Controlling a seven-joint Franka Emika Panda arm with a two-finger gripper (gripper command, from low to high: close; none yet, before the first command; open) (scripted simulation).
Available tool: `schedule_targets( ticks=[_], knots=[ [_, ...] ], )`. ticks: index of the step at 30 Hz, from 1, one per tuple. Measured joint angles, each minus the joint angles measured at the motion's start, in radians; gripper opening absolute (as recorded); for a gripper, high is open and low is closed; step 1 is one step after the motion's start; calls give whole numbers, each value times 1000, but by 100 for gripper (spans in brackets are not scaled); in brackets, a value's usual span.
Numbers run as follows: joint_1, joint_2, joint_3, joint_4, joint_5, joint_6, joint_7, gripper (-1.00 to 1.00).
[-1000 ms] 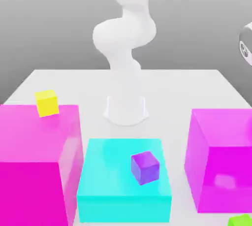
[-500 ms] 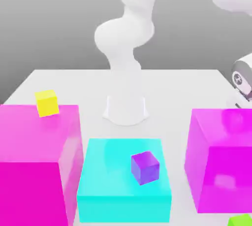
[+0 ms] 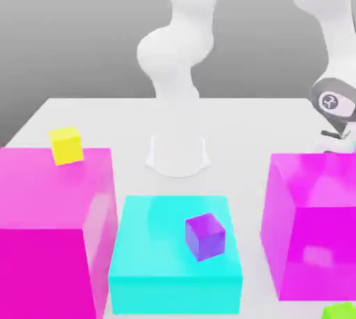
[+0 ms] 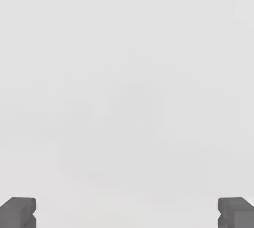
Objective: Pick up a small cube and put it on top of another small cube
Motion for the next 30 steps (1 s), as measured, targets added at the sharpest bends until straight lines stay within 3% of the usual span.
schedule_targets(
  ticks=[4,9,10,18,23,30],
  knots=[
    [-34,-87,-47,-67,-84,64,-85,0],
    [-75,46,-12,-65,-5,221,-174,0],
    [-79,88,-9,-58,-1,256,-178,-100],
    [-79,70,-9,-62,-1,240,-179,-100],
    [-69,-48,-5,-70,9,67,-155,-100],
    [-66,40,92,63,214,-237,-82,-100]
  ],
)
